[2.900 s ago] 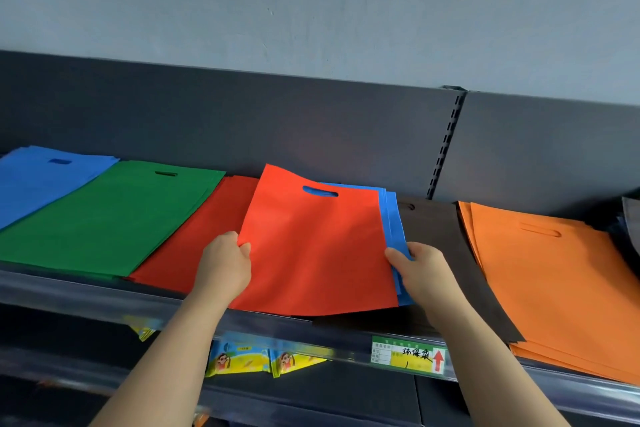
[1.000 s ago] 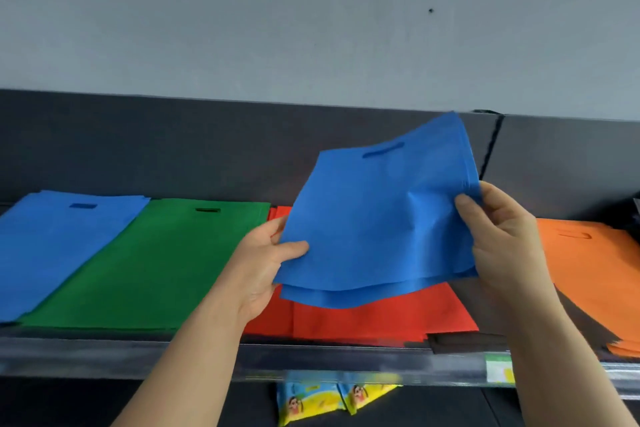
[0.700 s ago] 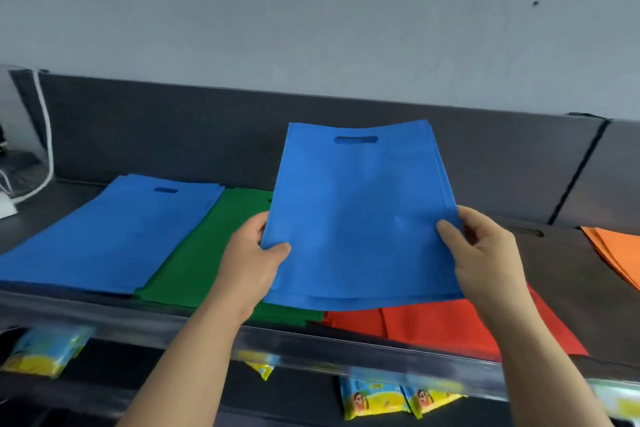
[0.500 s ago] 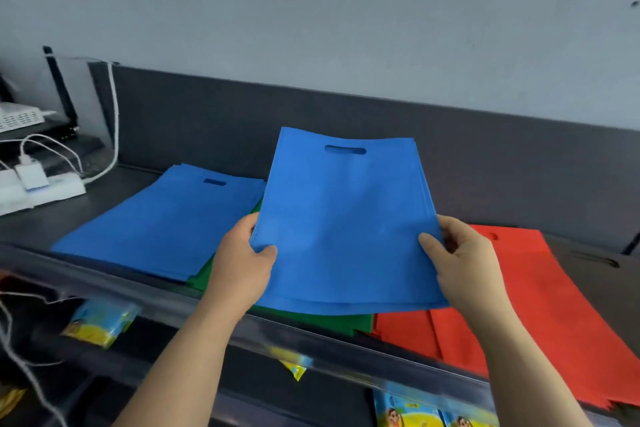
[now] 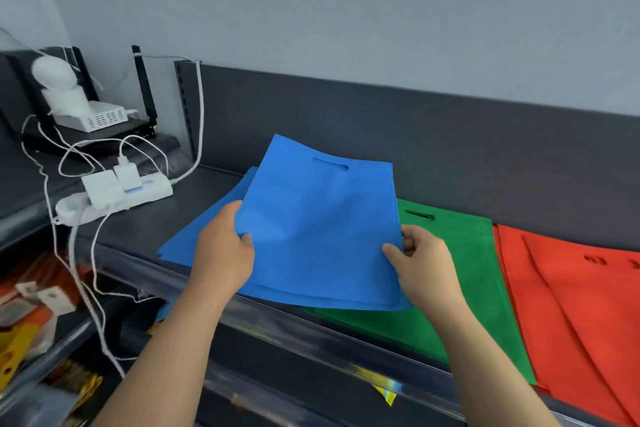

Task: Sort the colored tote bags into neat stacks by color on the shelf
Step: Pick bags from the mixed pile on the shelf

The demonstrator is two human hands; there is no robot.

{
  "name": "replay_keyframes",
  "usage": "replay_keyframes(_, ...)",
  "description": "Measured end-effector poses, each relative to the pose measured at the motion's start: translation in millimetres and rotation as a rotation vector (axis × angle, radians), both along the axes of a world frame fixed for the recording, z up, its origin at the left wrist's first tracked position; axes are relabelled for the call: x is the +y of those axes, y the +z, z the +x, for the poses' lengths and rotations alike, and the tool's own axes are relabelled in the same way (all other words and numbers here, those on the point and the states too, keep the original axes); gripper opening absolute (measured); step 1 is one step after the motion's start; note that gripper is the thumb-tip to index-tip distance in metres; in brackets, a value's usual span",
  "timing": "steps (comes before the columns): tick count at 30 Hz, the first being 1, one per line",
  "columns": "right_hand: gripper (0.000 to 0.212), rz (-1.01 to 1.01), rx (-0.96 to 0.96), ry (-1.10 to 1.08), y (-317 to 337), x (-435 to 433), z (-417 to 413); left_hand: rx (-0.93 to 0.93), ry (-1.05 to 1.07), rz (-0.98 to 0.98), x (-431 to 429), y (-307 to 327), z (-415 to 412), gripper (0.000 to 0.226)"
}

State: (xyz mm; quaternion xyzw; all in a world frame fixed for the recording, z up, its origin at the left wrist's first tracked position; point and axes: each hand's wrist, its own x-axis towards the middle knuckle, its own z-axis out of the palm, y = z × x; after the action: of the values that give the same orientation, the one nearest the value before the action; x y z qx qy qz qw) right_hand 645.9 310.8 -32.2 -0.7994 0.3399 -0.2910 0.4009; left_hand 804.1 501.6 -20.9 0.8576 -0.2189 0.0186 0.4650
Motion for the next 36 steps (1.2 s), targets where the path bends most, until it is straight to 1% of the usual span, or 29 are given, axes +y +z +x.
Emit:
replay_keyframes(3,0.015,-0.005,0.039,-0.02,-7,18,30,-0.048,-0.011,0.056,13,-1,31,0.046)
replay_keyframes(6,0.012,-0.044,0.098,-0.036,-14,33,51,-0.057,-0.008,0.117,23,-4,54,0.044)
replay_keyframes(9,0.013,-0.102,0.196,-0.064,-22,44,66,-0.082,-0.031,0.166,27,-10,74,0.044)
replay_keyframes(13,0.016,-0.119,0.344,-0.091,-27,53,75,-0.108,-0.045,0.251,30,-22,95,0.04)
replay_keyframes(16,0.023,-0.162,0.465,-0.107,-26,58,77,-0.137,-0.041,0.347,31,-34,110,0.031)
replay_keyframes(18,0.025,-0.188,0.51,-0.111,-25,61,79,-0.166,-0.033,0.41,31,-38,113,0.026)
replay_keyframes(21,0.022,-0.233,0.539,-0.105,-20,65,77,-0.284,-0.023,0.524,29,-40,113,0.036)
replay_keyframes(22,0.025,-0.264,0.531,-0.111,-19,65,75,-0.337,-0.025,0.54,28,-39,112,0.039)
replay_keyframes(25,0.035,-0.354,0.465,-0.164,-15,65,62,-0.442,-0.081,0.474,20,-33,98,0.038)
replay_keyframes(28,0.043,-0.396,0.398,-0.222,-13,61,42,-0.434,-0.209,0.367,3,-25,71,0.037)
replay_keyframes(32,0.043,-0.442,0.379,-0.317,-10,56,4,-0.468,-0.397,0.236,-25,-22,21,0.037)
replay_keyframes(36,0.04,-0.479,0.379,-0.42,-10,42,-49,-0.529,-0.543,0.192,-60,-23,-35,0.034)
